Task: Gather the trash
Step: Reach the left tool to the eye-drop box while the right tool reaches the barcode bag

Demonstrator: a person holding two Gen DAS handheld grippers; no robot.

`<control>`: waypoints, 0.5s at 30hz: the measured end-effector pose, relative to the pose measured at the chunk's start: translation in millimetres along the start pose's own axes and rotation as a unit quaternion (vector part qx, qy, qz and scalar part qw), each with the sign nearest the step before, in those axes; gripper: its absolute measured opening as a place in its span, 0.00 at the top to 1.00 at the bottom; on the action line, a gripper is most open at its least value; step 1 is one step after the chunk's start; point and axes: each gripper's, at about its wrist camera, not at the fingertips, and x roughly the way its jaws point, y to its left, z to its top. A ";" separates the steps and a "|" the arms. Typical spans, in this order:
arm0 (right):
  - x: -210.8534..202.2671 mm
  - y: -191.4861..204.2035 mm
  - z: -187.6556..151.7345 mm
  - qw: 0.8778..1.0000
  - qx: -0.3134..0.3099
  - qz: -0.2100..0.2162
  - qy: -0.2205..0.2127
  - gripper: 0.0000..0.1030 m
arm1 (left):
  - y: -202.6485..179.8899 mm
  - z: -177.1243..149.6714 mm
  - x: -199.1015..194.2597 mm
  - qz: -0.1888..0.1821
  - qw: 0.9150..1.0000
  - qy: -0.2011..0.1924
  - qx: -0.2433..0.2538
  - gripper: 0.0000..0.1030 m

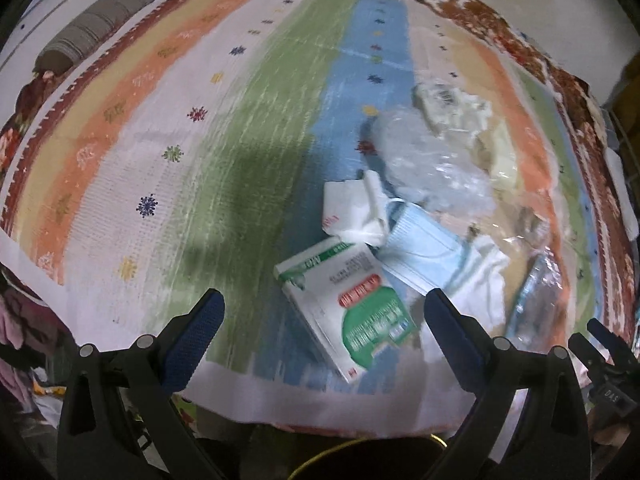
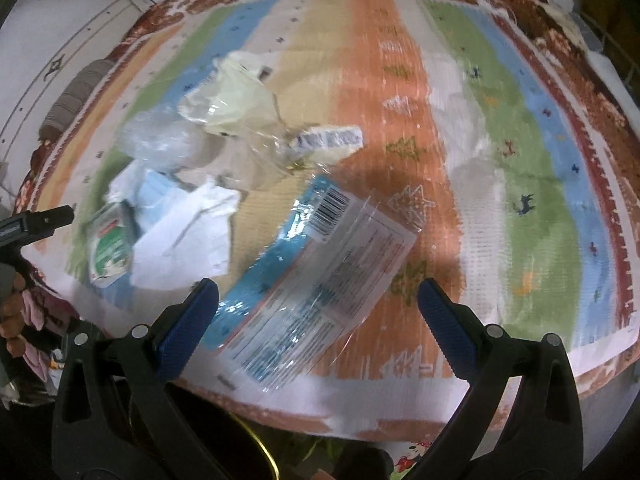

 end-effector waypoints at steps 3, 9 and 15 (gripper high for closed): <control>13.8 -3.6 4.5 1.000 0.001 -0.007 0.007 0.08 | 0.2 2.8 13.0 -0.003 1.000 0.015 -0.009 0.05; 41.4 -10.9 6.3 0.999 0.020 0.006 0.033 0.08 | -10.9 3.2 36.2 0.010 0.999 0.040 -0.013 0.05; 61.3 -11.1 7.8 0.999 0.009 0.000 0.047 0.08 | -13.8 1.1 48.7 0.040 0.998 0.047 -0.022 0.05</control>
